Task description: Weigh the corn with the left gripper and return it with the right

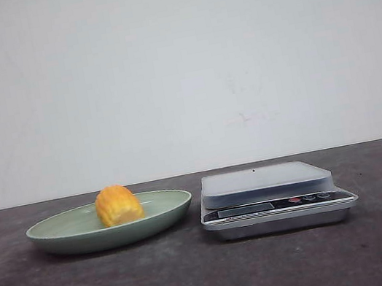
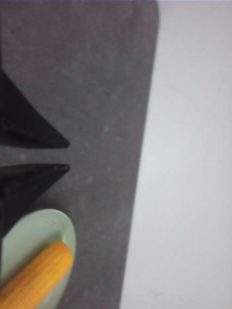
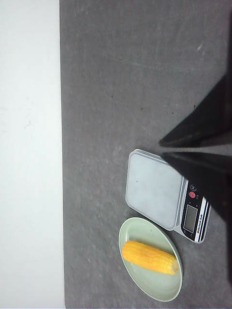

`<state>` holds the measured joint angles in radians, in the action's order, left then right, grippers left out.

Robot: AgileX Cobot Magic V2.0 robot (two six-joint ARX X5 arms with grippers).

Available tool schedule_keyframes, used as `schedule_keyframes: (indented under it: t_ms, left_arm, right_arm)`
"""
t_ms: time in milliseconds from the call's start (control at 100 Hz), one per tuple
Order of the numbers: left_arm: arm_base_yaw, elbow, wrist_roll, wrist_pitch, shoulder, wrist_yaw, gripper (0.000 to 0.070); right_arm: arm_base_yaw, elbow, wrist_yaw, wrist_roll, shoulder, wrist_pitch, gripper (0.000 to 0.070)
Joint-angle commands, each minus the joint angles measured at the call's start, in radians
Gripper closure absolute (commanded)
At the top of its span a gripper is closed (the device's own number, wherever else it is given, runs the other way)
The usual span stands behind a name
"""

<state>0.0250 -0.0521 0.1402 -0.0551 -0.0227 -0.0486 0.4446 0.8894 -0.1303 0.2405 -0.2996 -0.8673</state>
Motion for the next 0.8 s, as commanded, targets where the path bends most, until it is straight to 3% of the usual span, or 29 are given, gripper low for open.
schedule_keyframes:
  t_ms: [0, 210, 380, 790]
  left_arm:
    - [-0.01, 0.017, -0.016, 0.026, 0.013, 0.006, 0.0684]
    - [-0.018, 0.039, -0.02, -0.017, 0.019, 0.006, 0.0683]
    - [-0.018, 0.039, -0.024, -0.137, 0.019, 0.006, 0.0684]
    - [-0.018, 0.038, -0.023, -0.132, 0.019, 0.008, 0.0683]
  right_arm:
    - [0.004, 0.01, -0.001, 0.01, 0.002, 0.011, 0.0689]
    - [0.004, 0.01, -0.001, 0.01, 0.002, 0.011, 0.0689]
    - [0.004, 0.01, -0.001, 0.01, 0.002, 0.011, 0.0689]
    - [0.004, 0.01, -0.001, 0.01, 0.002, 0.011, 0.0689]
